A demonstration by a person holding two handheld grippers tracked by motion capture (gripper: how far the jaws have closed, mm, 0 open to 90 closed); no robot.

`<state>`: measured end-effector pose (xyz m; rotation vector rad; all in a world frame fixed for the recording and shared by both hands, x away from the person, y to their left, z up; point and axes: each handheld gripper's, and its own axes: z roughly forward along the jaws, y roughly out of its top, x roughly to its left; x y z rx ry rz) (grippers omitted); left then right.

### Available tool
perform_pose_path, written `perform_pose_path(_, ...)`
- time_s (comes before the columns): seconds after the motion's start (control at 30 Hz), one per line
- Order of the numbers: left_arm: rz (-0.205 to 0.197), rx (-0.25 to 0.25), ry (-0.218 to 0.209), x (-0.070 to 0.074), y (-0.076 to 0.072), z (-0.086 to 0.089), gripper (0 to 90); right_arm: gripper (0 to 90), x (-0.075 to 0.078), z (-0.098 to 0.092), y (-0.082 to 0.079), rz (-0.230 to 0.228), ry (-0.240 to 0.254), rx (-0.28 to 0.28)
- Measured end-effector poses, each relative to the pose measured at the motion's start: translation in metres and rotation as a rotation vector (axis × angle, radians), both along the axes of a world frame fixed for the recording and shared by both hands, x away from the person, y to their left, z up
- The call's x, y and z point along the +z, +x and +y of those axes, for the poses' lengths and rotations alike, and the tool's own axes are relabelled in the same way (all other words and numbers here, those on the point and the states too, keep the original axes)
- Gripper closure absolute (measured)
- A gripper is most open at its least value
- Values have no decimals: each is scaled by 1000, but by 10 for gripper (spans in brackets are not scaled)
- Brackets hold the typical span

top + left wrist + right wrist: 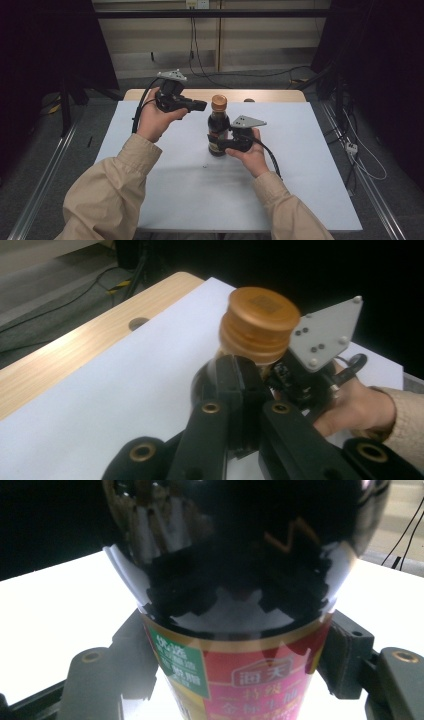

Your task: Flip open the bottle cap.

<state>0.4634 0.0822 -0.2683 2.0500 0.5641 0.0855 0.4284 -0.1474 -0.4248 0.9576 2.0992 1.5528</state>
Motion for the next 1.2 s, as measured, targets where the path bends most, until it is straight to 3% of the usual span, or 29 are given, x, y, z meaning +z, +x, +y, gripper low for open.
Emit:
perform_pose_path(0.3,-4,-27,6,3,1,-11,900,303,0,-1,0,3,6,0)
perform_pose_path(0.37,-25,-27,32,6,0,-14,900,303,0,-1,0,3,7,-1)
perform_pose_path(0.47,-28,-28,33,9,0,-15,900,303,-1,-2,0,5,11,-1)
perform_pose_path(0.5,-21,-28,13,11,1,-15,900,302,-1,-2,0,6,13,-2)
perform_pose_path(0.93,-4,-49,-64,21,4,-20,900,302,0,-1,0,10,10,-3)
perform_pose_path(1.0,-9,-63,-60,23,3,-26,900,302,0,1,0,4,-1,-3)
perform_pose_path(1.2,-19,-45,-42,24,4,-35,900,301,0,-1,1,3,8,5)
